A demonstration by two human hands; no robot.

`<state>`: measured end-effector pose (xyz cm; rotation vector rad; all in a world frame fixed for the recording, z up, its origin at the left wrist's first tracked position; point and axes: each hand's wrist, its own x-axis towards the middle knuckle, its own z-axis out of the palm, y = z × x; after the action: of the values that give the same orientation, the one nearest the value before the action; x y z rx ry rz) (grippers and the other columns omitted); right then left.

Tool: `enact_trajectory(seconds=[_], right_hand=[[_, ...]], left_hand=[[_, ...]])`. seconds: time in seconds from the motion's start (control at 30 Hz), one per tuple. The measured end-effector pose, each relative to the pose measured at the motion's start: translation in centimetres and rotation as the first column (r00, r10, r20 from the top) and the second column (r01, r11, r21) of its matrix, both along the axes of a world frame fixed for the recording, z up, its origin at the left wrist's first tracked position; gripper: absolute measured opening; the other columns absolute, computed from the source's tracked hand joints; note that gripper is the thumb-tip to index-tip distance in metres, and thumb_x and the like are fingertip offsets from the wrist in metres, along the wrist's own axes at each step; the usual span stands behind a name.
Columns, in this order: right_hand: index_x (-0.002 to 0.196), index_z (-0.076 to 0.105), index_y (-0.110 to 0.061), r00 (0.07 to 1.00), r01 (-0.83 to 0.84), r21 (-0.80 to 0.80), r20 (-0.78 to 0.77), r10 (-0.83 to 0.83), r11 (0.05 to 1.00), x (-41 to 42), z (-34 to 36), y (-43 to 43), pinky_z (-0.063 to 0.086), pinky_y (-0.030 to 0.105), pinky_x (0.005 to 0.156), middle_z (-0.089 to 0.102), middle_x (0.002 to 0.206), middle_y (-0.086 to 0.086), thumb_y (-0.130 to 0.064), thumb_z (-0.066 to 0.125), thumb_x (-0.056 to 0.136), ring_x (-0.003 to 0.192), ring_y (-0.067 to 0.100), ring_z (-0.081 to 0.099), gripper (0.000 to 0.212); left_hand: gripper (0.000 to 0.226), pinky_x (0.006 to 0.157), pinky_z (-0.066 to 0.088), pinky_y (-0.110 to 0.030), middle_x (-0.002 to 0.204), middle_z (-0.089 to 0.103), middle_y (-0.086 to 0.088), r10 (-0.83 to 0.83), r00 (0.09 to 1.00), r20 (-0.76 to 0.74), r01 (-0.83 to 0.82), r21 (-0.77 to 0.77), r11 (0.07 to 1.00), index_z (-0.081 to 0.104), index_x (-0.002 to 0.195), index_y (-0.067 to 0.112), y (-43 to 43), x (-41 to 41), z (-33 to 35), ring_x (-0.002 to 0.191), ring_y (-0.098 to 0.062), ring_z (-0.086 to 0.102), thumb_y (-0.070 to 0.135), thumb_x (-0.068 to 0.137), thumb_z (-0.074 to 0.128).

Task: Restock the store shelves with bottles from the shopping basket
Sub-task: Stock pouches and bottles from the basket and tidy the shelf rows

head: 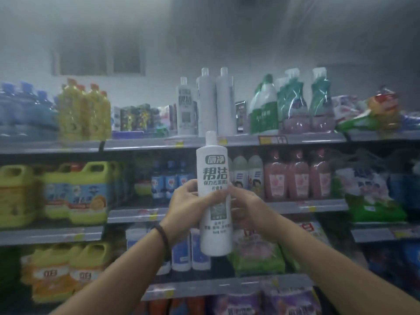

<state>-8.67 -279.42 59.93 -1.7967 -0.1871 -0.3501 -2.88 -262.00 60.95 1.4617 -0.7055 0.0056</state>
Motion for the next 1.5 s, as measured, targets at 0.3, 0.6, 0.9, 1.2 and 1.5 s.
enact_trajectory(seconds=[0.3, 0.6, 0.9, 1.2, 1.5], right_hand=[[0.137, 0.065, -0.015, 0.991, -0.098, -0.081, 0.081, 0.104, 0.992, 2.1, 3.4, 0.7, 0.057, 0.061, 0.106, 0.077, 0.129, 0.009, -0.021, 0.078, 0.087, 0.119, 0.031, 0.075, 0.052], [0.124, 0.070, -0.017, 0.958, 0.158, -0.033, 0.249, -0.145, 0.987, 3.8, 6.9, 1.6, 0.068, 0.051, 0.086, 0.084, 0.105, 0.007, -0.008, 0.093, 0.079, 0.095, 0.025, 0.082, 0.052], [0.116, 0.064, -0.035, 0.852, 0.392, -0.085, 0.409, -0.327, 0.916, 8.6, 10.6, 4.2, 0.067, 0.043, 0.087, 0.076, 0.105, -0.010, -0.068, 0.066, 0.053, 0.097, 0.013, 0.076, 0.071], [0.146, 0.046, -0.042, 0.888, 0.277, -0.251, 0.436, -0.147, 0.928, 9.2, 13.9, 3.6, 0.065, 0.028, 0.080, 0.068, 0.117, -0.016, -0.045, 0.085, 0.088, 0.098, 0.005, 0.072, 0.070], [0.160, 0.000, -0.063, 0.716, 0.547, -0.144, 0.591, -0.372, 0.825, 18.2, 16.2, 5.3, 0.061, 0.041, 0.098, 0.064, 0.131, -0.005, -0.051, 0.084, 0.086, 0.117, 0.020, 0.066, 0.113]], left_hand=[[0.032, 0.071, 0.067, -0.050, 0.097, 0.084, -0.011, 0.044, 0.998, -0.050, -0.044, -0.002, 0.999, 0.080, 0.107, 0.015, 0.5, 1.9, 7.1, 0.086, -0.031, 0.082, 0.032, 0.083, 0.090], [0.040, 0.071, 0.066, -0.038, 0.105, 0.083, -0.004, -0.016, 0.999, 0.046, 0.020, -0.082, 0.996, 0.070, 0.121, 0.016, -0.4, 2.6, 10.6, 0.092, -0.025, 0.082, 0.024, 0.086, 0.088], [0.085, 0.089, 0.059, -0.035, 0.122, 0.056, 0.001, 0.383, 0.896, 0.226, -0.356, -0.150, 0.922, 0.041, 0.127, 0.031, -3.8, 4.5, 12.7, 0.108, -0.019, 0.065, 0.052, 0.063, 0.093], [0.071, 0.087, 0.065, -0.056, 0.129, 0.066, -0.017, -0.026, 0.980, 0.197, 0.068, -0.210, 0.975, 0.033, 0.138, 0.022, 0.5, 9.9, 18.6, 0.104, -0.035, 0.078, 0.024, 0.090, 0.084], [0.082, 0.085, 0.067, -0.047, 0.113, 0.081, 0.002, 0.249, 0.930, 0.270, -0.205, -0.183, 0.962, 0.062, 0.111, 0.048, -0.4, 15.6, 20.7, 0.099, -0.027, 0.081, 0.055, 0.041, 0.105]])
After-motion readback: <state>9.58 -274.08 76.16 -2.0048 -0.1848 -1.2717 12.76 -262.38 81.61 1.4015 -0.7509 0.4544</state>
